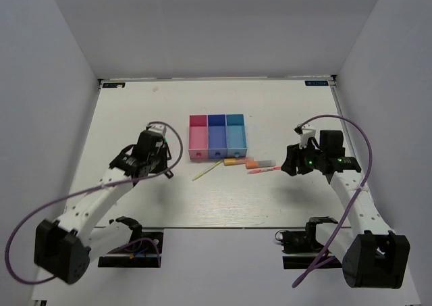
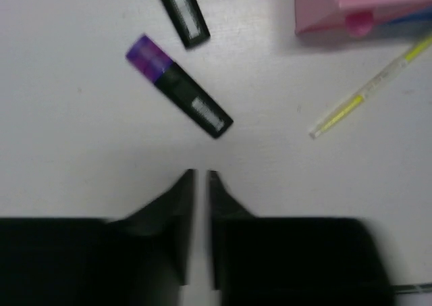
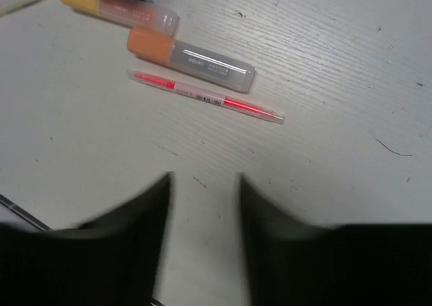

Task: Sort the stationery into containers
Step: Grab a piece of stationery with the left arm

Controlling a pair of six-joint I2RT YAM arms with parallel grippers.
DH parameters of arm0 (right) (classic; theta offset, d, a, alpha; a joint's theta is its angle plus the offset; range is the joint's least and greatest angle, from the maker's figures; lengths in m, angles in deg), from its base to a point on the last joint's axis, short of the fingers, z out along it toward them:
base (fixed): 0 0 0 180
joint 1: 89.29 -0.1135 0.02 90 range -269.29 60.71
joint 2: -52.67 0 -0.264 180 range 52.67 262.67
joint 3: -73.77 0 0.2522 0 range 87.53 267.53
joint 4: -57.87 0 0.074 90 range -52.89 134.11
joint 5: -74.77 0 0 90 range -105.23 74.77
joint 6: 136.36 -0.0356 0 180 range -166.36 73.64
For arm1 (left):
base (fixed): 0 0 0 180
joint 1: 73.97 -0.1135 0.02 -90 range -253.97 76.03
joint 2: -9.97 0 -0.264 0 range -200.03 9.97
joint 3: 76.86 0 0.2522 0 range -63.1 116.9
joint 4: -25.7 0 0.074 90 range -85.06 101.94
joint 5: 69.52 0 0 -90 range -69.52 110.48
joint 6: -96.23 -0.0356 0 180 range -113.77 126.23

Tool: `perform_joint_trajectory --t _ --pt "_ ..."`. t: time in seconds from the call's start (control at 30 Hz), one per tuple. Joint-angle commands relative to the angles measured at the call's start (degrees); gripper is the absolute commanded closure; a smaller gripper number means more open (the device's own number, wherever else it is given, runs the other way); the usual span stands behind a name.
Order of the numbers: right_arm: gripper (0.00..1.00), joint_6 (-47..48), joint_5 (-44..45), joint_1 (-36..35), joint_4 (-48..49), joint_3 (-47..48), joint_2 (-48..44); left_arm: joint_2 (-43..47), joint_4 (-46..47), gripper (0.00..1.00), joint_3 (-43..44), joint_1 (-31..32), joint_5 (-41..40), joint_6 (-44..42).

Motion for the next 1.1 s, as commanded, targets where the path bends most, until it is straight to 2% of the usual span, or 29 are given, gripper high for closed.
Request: perform_joint_trajectory --t 0.0,0.03,0.07,0.1,0.13,0.2,0.23,0.37,0.67,0.93,0.97,1.0,1.07 --pt "0.31 2.62 -0.76 -0.39 -1.79 2.83 -0.79 -10.70 1.55 0.48 8.90 -1.60 -1.73 1.31" --pt "0.19 2.71 0.29 -0.39 -1.97 2.83 -0.70 -18.91 -1.07 0.18 15.53 -2.57 -2.61 1.66" --pt "0.18 2.97 0.47 -0.48 -2.06 2.92 -0.79 -21.52 -1.88 0.18 17.69 -3.45 -3.23 2.10" --pt "0.20 2.97 0.56 -0.57 -2.49 3.27 -1.40 -28.33 -3.19 0.18 21.10 -4.59 -4.71 2.97" --pt "0.25 3.06 0.65 -0.57 -2.50 3.10 -1.49 -30.31 -3.73 0.20 22.79 -5.29 -4.73 3.33" --pt "0.25 3.15 0.82 -0.48 -2.67 3.10 -2.54 -34.09 -3.99 0.26 27.89 -7.58 -2.90 5.17" --pt "0.25 3.06 1.17 -0.57 -2.50 3.10 -3.07 -39.16 -3.99 0.28 28.95 -9.59 -2.10 5.44" --pt "0.25 3.06 1.70 -0.57 -2.50 3.10 -4.21 -47.62 -3.73 0.28 35.10 -11.36 0.19 7.02" --pt "0.24 3.06 1.00 -0.66 -3.55 3.80 -4.65 -55.11 -0.92 0.28 36.96 -12.51 2.74 9.83" --pt "0.23 2.71 1.97 -0.57 -3.73 4.06 -4.83 -58.28 -0.30 0.44 35.29 -11.80 0.28 11.68" --pt "0.23 2.79 1.88 -0.66 -3.64 4.06 -4.83 -58.19 -0.22 0.49 34.85 -11.72 -0.15 11.68" --pt "0.23 2.71 1.97 -0.57 -3.55 4.06 -4.83 -58.19 -0.04 0.61 34.59 -11.98 -0.16 11.68" --pt "0.23 2.62 2.14 -0.57 -3.55 3.97 -4.83 -57.76 -0.21 0.71 34.06 -12.07 0.02 11.59"
